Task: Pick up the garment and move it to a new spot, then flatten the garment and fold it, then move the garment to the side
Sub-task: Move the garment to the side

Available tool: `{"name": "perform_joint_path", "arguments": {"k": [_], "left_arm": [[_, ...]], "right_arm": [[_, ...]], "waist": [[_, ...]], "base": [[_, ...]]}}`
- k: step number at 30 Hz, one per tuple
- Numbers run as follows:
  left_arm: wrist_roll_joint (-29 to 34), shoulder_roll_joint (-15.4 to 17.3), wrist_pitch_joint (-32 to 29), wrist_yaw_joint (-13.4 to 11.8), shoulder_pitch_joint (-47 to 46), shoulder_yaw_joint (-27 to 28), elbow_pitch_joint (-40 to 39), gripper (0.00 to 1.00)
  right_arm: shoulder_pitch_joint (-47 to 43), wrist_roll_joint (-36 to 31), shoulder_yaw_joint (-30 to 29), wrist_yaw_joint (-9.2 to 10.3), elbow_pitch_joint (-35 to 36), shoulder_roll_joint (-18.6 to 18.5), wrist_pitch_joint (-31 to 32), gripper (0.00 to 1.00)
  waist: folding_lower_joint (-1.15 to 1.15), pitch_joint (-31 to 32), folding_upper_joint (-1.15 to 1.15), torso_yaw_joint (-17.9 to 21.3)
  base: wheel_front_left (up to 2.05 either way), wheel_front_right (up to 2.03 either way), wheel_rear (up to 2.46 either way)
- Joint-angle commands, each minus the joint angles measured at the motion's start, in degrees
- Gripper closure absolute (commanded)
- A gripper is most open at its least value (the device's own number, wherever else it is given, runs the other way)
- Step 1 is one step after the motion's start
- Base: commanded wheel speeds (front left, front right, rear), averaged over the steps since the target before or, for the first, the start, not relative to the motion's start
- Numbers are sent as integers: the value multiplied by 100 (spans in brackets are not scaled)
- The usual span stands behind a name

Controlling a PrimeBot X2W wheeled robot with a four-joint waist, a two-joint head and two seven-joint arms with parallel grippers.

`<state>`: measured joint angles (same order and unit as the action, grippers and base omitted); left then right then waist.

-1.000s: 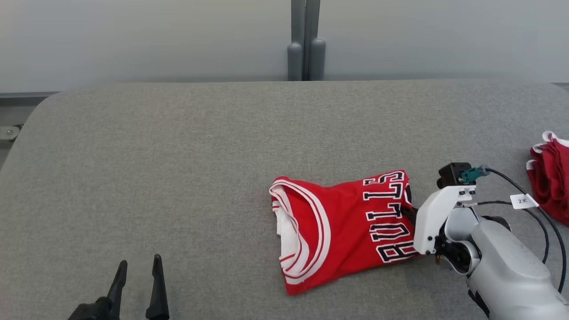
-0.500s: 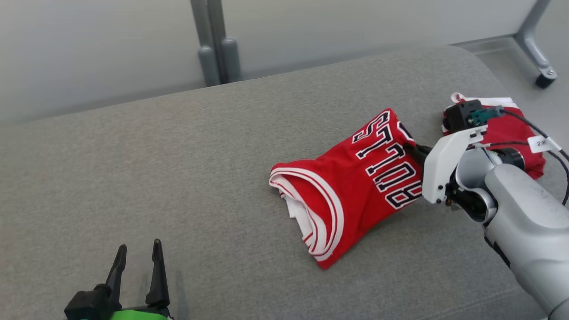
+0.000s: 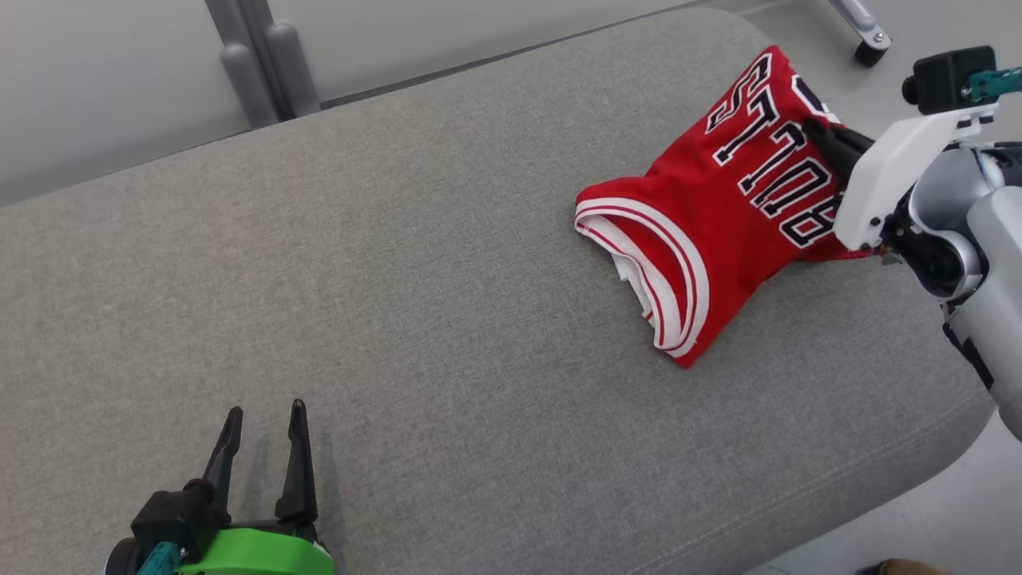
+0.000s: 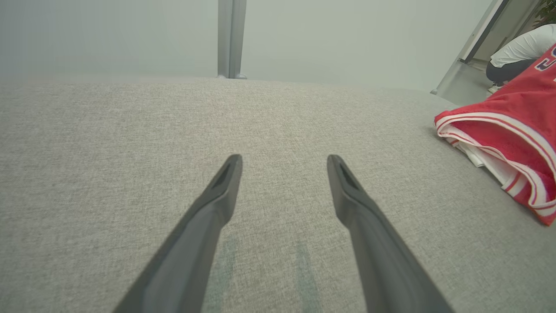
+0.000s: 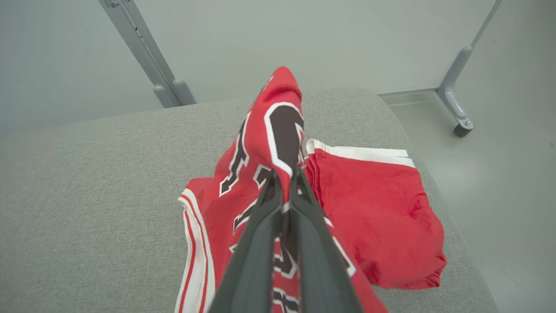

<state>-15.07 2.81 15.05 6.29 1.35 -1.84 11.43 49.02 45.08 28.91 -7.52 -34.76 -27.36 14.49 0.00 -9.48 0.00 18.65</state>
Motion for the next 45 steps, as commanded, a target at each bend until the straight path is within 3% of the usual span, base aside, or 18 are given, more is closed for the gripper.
{"name": "perform_joint_path", "arguments": {"k": [1, 12, 17, 21, 25, 26, 27, 28, 31, 35, 40, 45], "left_arm": [[27, 19, 14, 16, -95, 23, 5, 0], [196, 20, 14, 60, -135, 113, 26, 0], [310, 58, 14, 77, -124, 178, 67, 0], [370, 74, 14, 100, -180, 104, 103, 0], [409, 130, 14, 108, -218, -21, 180, 0], [413, 136, 14, 110, -228, -56, 189, 0], [411, 136, 14, 113, -232, -83, 207, 0], [417, 139, 14, 115, -230, -112, 219, 0], [414, 159, 14, 119, -257, -158, 236, 0], [362, 147, 14, 118, -317, -162, 249, 0], [346, 136, 14, 121, -335, -142, 250, 0], [317, 108, 14, 123, -386, -157, 261, 0]], "right_arm": [[101, 29, -39, 8, 27, -34, -40, 100], [421, 225, -651, 7, -20, -271, 88, 100], [165, 128, -913, 5, -332, -295, 151, 100], [-5, -50, -1301, 5, -947, -261, -249, 100], [-40, -471, -1792, 5, -1933, -196, -1092, 100], [26, -657, -1928, 7, -2208, -190, -1427, 80], [97, -776, -2052, 7, -2477, -105, -1724, 50], [152, -902, -2131, 2, -2694, 7, -1971, 0], [312, -1195, -2380, 8, -3251, 135, -2672, 0], [447, -1661, -2574, 7, -3490, 329, -2964, 0], [275, -2218, -2975, 9, -2861, 222, -2966, 0], [-28, -3308, -3607, 8, -2301, 307, -2968, 0]], "waist": [[0, -102, 0, 37], [0, -226, 0, -124], [0, -304, 0, -173], [0, -355, 0, -272], [0, -401, 0, -414], [0, -418, 0, -447], [0, -434, 0, -476], [0, -450, 0, -500], [0, -515, 0, -554], [0, -585, 0, -613], [0, -606, 0, -615], [0, -589, 0, -648]], "base": [[0, 0, 0], [0, 0, 0], [0, 0, 0], [0, 0, 0], [0, 0, 0], [0, 0, 0], [0, 0, 0], [0, 0, 0], [0, 0, 0], [0, 0, 0], [0, 0, 0], [0, 0, 0]]}}
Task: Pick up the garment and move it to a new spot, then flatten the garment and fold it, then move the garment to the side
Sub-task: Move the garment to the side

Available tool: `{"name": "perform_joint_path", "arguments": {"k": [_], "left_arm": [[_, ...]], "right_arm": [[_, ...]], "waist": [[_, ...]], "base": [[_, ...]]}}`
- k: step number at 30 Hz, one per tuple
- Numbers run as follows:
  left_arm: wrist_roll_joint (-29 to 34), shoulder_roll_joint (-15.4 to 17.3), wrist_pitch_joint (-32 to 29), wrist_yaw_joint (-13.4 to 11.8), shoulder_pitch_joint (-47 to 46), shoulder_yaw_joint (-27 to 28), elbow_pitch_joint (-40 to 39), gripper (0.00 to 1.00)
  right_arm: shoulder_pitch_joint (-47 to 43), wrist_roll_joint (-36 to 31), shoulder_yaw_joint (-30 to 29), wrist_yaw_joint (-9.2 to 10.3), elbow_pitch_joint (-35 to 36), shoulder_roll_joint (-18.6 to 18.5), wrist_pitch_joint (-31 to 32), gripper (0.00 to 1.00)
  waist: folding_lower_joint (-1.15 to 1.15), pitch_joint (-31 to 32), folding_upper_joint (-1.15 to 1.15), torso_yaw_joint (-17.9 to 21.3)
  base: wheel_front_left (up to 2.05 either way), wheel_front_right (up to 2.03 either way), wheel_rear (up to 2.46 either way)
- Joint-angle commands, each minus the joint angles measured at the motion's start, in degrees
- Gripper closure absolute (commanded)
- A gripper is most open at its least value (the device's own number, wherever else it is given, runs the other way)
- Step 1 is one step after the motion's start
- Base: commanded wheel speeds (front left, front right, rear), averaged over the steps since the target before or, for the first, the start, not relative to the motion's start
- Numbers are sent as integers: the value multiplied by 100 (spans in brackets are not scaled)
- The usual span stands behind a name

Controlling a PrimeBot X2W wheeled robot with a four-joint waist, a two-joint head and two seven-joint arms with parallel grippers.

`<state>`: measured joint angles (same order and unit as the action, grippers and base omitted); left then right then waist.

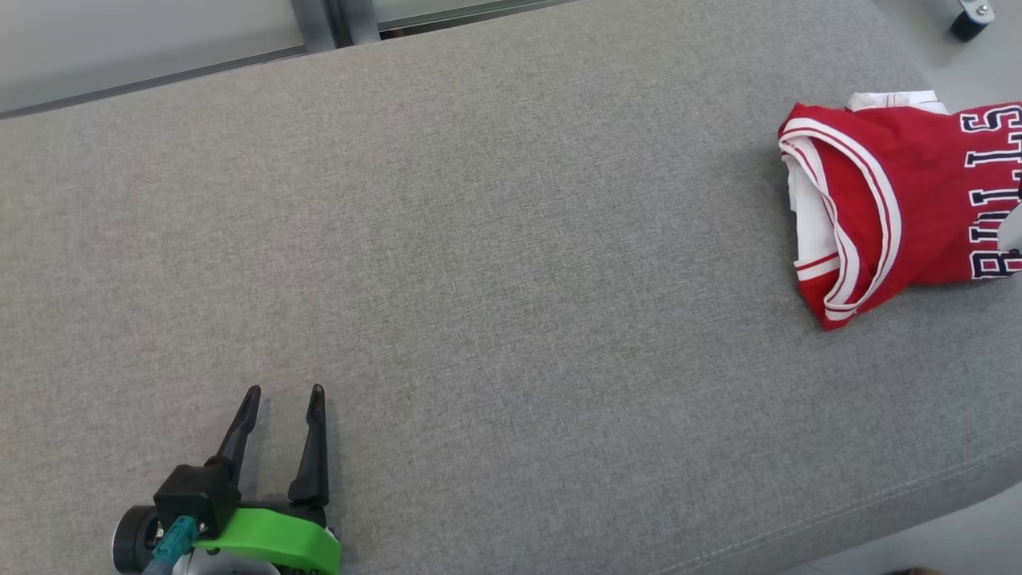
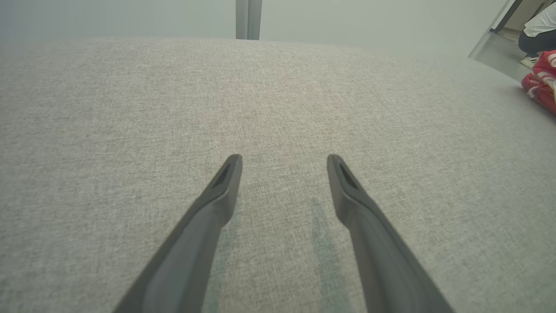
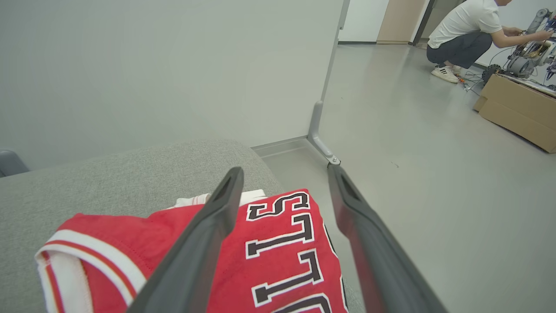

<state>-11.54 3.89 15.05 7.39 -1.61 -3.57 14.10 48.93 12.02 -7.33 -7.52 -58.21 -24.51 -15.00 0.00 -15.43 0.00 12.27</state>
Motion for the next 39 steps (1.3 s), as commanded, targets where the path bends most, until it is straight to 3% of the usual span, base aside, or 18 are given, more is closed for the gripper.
{"name": "perform_joint_path", "arguments": {"k": [1, 9, 15, 19, 25, 30, 39], "left_arm": [[-51, -5, 14, 13, -94, 31, -18, 0], [-68, -44, 14, 11, 87, 179, -150, 0], [-2, -72, 14, -78, 328, 385, -410, 0], [58, -80, 14, -106, 444, 447, -466, 0], [127, -88, 13, -152, 542, 546, -404, 0], [175, -91, 14, -138, 532, 585, -286, 0], [215, -94, 14, -116, 455, 632, 0, 0]], "right_arm": [[-42, -191, -104, 8, 144, 44, -20, 0], [-647, -881, -304, 9, 1599, 407, -20, 0], [-1706, -567, -206, 9, 3160, 501, -17, 0], [-2466, -375, -153, 9, 3795, 479, -18, 0], [-3434, -482, -106, 9, 4360, 681, -17, 0], [-3982, -646, -141, 9, 4636, 1058, -17, 0], [-4697, -1174, 133, 9, 4662, 1578, -18, 0]], "waist": [[0, 11, 0, -22], [0, 352, 0, -203], [0, 817, 0, -527], [0, 1028, 0, -793], [0, 1235, 0, -1175], [0, 1315, 0, -1423], [0, 1468, 0, -1655]], "base": [[0, 0, 0], [0, 0, 0], [0, 0, 0], [0, 0, 0], [0, 0, 0], [0, 0, 0], [0, 0, 0]]}}
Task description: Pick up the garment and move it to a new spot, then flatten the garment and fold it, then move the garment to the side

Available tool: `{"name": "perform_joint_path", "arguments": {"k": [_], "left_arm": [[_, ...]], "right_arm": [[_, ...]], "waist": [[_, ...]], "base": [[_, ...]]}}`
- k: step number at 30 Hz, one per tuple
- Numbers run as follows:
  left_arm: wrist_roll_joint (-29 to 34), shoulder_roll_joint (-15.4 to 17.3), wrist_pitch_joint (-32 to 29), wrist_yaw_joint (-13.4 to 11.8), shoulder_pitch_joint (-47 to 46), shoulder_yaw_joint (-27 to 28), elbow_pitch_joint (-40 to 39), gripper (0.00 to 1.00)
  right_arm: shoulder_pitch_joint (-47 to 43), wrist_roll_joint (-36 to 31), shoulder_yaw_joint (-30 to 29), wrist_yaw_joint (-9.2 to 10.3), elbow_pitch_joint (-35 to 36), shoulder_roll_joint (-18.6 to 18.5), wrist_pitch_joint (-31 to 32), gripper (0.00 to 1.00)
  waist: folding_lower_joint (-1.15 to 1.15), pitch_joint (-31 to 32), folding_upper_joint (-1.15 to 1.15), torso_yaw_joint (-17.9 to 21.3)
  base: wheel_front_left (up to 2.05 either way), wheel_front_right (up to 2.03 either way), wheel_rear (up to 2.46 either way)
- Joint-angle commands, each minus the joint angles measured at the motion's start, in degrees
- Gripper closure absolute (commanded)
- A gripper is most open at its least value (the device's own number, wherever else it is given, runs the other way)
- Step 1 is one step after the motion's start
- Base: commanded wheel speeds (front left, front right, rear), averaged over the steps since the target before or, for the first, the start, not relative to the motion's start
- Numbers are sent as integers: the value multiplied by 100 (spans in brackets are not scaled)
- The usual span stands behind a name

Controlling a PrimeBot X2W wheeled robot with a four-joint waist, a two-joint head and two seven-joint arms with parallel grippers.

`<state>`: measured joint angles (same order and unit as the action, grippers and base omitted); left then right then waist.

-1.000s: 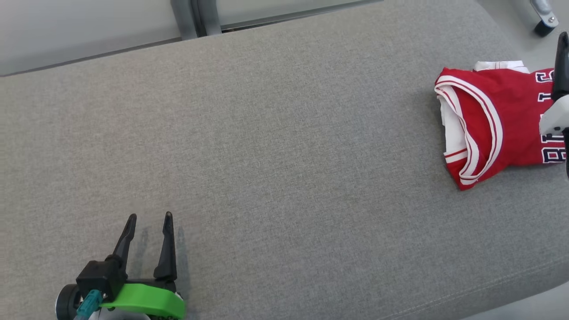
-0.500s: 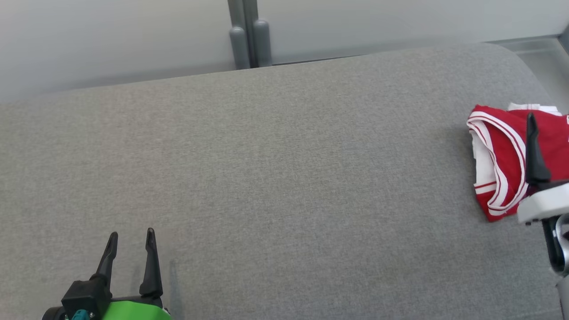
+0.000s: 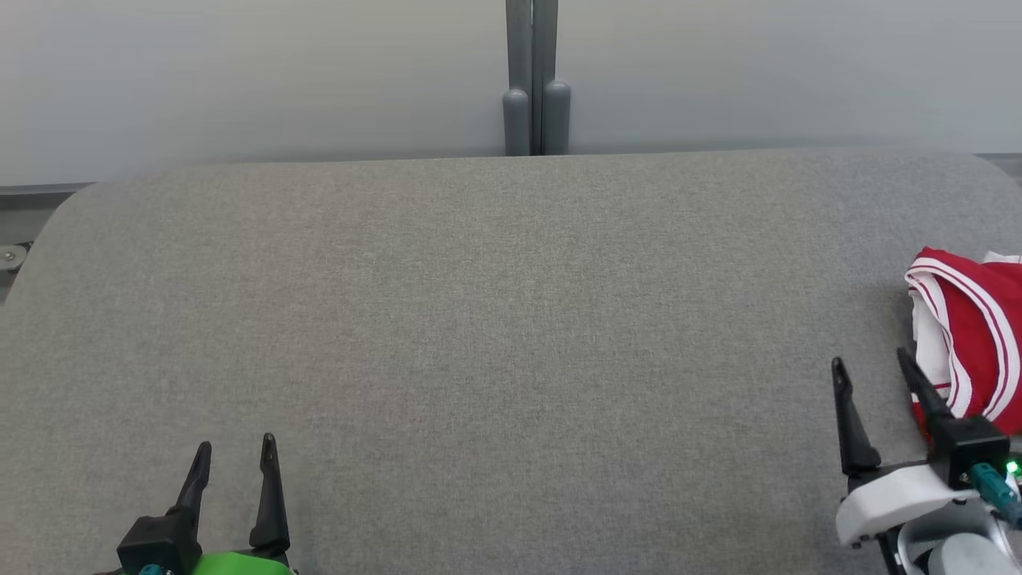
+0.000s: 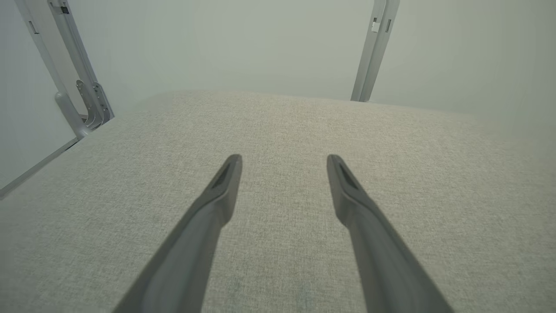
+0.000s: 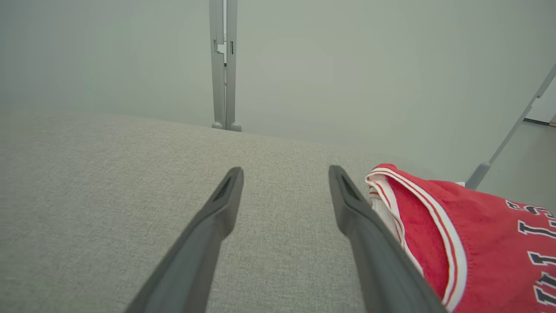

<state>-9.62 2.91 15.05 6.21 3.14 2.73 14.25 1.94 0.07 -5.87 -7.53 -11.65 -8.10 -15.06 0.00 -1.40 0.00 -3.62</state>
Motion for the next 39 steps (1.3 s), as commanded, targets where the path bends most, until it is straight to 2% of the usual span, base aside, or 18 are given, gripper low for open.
{"name": "perform_joint_path", "arguments": {"k": [1, 12, 23, 39], "left_arm": [[-6, 5, 14, -18, -23, 18, 6, 0], [-119, 3, 14, -23, 54, -23, 165, 0], [-170, 4, 14, 17, -32, -47, 236, 0], [-125, 4, 14, 66, -43, -45, 204, 0]], "right_arm": [[-63, -25, 8, 10, -7, 4, -12, 0], [-542, -416, -413, 10, 209, 463, -12, 0], [-355, -567, -517, 10, 47, 514, -12, 0], [-296, -387, -470, 10, -77, 517, -12, 0]], "waist": [[0, 78, 0, -74], [0, 188, 0, -43], [0, 208, 0, 91], [0, 221, 0, 91]], "base": [[0, 0, 0], [0, 0, 0], [0, 0, 0], [0, 0, 0]]}}
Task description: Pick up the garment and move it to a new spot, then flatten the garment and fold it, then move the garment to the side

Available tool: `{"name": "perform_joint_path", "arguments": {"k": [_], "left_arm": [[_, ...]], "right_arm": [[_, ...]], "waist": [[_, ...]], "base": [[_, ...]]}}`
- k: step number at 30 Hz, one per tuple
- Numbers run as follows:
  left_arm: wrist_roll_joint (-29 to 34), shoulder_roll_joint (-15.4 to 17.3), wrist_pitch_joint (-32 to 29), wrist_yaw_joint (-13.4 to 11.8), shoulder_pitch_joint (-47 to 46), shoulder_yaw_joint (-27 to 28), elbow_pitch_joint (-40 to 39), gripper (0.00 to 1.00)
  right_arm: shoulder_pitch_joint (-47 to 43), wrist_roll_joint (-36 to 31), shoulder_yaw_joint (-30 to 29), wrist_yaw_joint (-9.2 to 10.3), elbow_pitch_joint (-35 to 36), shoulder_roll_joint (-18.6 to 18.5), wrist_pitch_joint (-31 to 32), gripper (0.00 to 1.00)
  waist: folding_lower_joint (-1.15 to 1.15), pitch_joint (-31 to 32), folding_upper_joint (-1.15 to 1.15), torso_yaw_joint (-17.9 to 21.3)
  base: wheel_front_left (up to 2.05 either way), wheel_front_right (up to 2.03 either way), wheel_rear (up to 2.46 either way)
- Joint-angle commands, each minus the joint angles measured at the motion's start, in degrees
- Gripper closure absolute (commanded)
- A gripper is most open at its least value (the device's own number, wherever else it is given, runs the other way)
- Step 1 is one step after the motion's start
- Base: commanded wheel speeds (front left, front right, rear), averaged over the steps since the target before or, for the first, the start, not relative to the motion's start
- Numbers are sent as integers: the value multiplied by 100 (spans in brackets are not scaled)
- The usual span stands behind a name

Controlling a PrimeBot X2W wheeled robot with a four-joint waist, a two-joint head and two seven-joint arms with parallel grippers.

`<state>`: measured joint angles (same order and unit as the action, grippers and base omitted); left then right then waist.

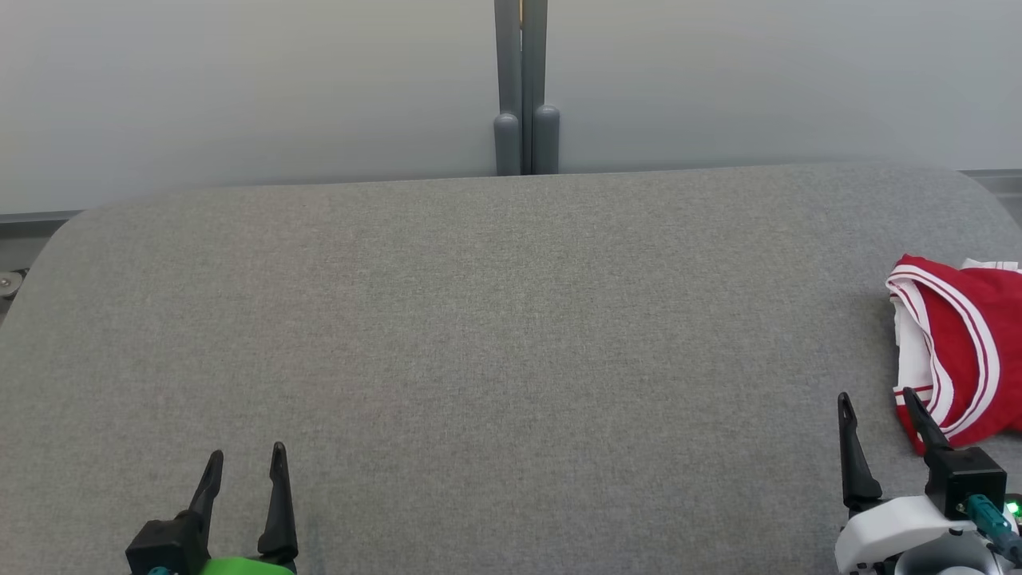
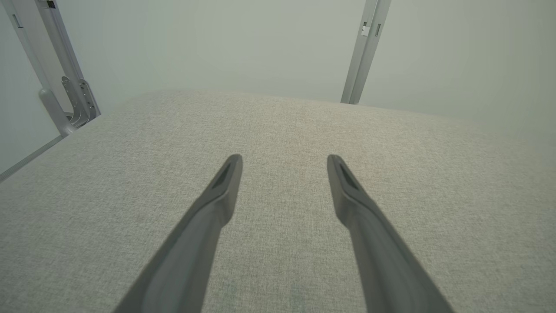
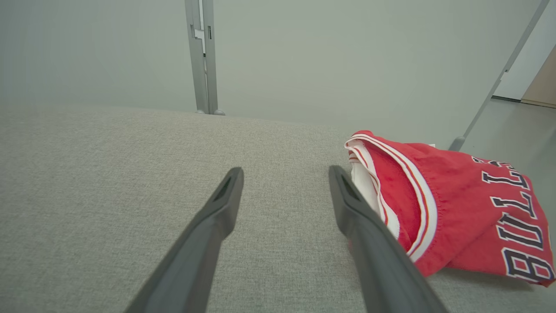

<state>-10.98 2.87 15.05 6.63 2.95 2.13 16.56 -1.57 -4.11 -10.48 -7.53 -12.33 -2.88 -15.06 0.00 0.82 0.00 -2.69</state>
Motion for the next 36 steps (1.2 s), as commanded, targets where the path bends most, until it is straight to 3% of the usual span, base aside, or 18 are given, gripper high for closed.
{"name": "perform_joint_path", "arguments": {"k": [1, 3, 5, 15, 16, 20, 36], "left_arm": [[12, 7, 14, 27, -19, 13, -29, 0], [15, 7, 14, 21, -13, 11, -31, 0], [10, 14, 13, 9, -32, 33, -37, 0], [-25, 14, 14, 23, -21, 21, -34, 0], [-6, -11, -1, 18, -5, 4, -14, 100], [-61, -41, -60, 17, 53, -4, 189, 100], [-1772, -31, -502, 33, -123, 92, 47, 100]], "right_arm": [[57, 34, -17, 10, -7, -5, -12, 0], [56, 31, -22, 10, -3, -5, -12, 0], [70, 3, 7, 2, -2, 5, -12, 0], [31, -166, 26, 11, 50, -10, -13, 0], [51, -119, 23, -1, 8, 12, 1, 100], [0, -53, 5, -2, -214, 73, 41, 100], [140, 2005, 90, -1, -160, 54, 498, 100]], "waist": [[0, -2, 0, -3], [0, -3, 0, -4], [0, -43, 0, 371], [0, -62, 0, 391], [0, -58, 0, 388], [0, -58, 0, 389], [0, -63, 0, 374]], "base": [[0, 0, 0], [0, 0, 0], [0, 0, 0], [0, 0, 0], [0, 0, 0], [0, 0, 0], [0, 0, 0]]}}
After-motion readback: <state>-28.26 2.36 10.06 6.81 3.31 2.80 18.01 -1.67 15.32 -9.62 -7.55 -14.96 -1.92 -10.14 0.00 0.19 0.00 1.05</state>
